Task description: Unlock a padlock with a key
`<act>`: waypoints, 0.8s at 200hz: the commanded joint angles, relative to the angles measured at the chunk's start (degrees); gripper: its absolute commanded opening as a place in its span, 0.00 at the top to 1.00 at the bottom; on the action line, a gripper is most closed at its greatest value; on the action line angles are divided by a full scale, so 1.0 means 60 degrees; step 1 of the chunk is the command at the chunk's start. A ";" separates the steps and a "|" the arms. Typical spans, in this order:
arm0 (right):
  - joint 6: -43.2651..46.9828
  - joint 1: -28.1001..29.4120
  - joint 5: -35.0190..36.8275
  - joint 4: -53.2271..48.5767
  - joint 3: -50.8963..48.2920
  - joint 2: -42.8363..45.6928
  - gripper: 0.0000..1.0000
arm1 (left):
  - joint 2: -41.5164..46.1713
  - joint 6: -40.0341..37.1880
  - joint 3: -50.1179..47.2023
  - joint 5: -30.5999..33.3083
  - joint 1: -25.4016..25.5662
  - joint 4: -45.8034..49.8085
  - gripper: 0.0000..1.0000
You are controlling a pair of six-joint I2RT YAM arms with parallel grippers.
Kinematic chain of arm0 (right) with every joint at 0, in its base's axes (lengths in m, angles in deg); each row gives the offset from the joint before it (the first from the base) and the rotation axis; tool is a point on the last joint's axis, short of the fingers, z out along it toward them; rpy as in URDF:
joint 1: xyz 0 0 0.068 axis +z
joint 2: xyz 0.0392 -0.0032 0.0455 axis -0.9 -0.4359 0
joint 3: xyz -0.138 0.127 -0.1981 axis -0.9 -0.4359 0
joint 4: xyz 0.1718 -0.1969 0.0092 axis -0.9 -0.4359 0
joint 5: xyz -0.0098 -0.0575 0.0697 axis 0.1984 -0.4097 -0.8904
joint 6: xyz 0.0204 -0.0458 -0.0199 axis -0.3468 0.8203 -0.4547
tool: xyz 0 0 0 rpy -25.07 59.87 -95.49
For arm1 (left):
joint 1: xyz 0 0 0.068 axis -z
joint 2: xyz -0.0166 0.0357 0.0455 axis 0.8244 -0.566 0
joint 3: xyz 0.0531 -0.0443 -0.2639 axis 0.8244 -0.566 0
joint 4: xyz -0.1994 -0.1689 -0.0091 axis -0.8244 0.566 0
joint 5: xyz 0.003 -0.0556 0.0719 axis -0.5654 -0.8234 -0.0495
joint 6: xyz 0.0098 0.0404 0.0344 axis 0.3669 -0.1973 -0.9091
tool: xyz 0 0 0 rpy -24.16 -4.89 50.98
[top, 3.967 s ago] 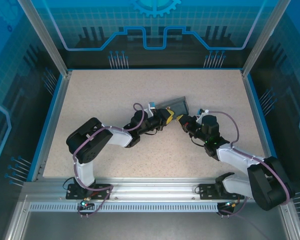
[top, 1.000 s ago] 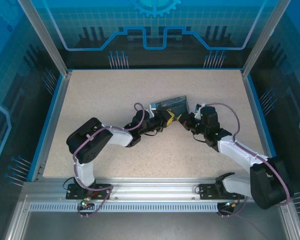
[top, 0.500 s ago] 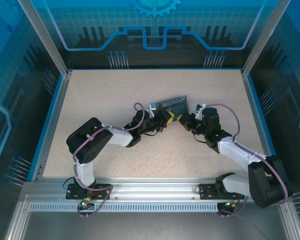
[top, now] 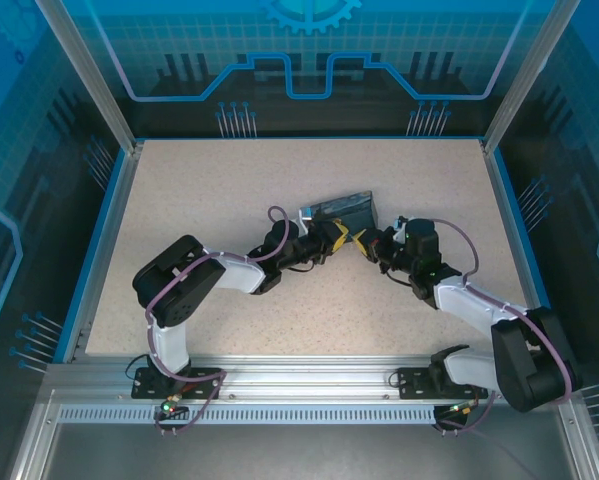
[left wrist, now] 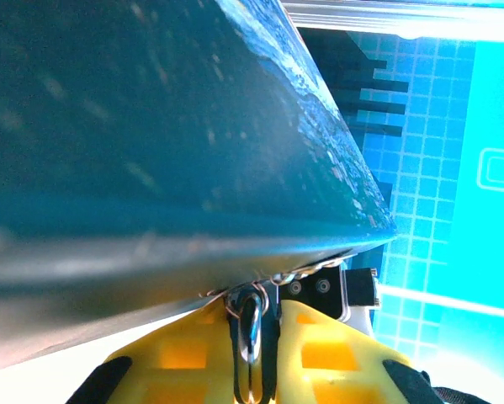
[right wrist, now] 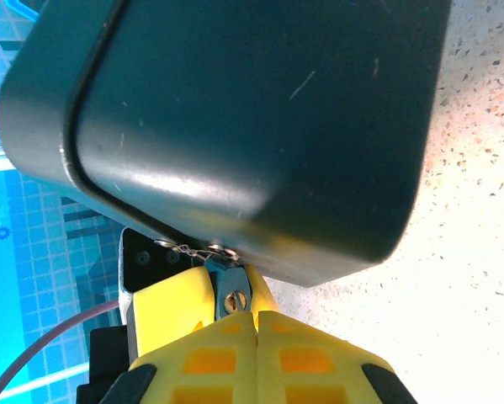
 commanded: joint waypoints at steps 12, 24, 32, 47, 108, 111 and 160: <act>0.1542 -0.0139 -0.0359 -0.0622 0.0868 0.0144 1.00 | 0.0159 -0.0065 0.0333 -0.1484 0.0510 -0.0627 1.00; 0.2529 -0.0147 -0.0405 -0.1456 0.1285 0.0165 1.00 | 0.0151 -0.0071 0.0319 -0.1484 0.0508 -0.0637 1.00; 0.2954 -0.0159 -0.0442 -0.1759 0.1444 0.0163 1.00 | 0.0168 -0.0074 0.0306 -0.1483 0.0499 -0.0637 1.00; 0.3174 -0.0214 -0.0591 -0.1887 0.1594 0.0083 1.00 | 0.0177 -0.0065 0.0304 -0.1488 0.0500 -0.0623 1.00; 0.1738 -0.0247 -0.0700 -0.0801 0.1142 -0.0278 1.00 | 0.0167 -0.0065 0.0289 -0.1482 0.0503 -0.0642 1.00; 0.1525 -0.0243 -0.0684 -0.0639 0.1011 -0.0305 1.00 | 0.0176 -0.0065 0.0289 -0.1470 0.0497 -0.0645 1.00; 0.1782 -0.0232 -0.0358 -0.1050 0.0635 -0.0006 1.00 | 0.0221 0.0002 0.0246 -0.1381 0.0484 -0.0718 1.00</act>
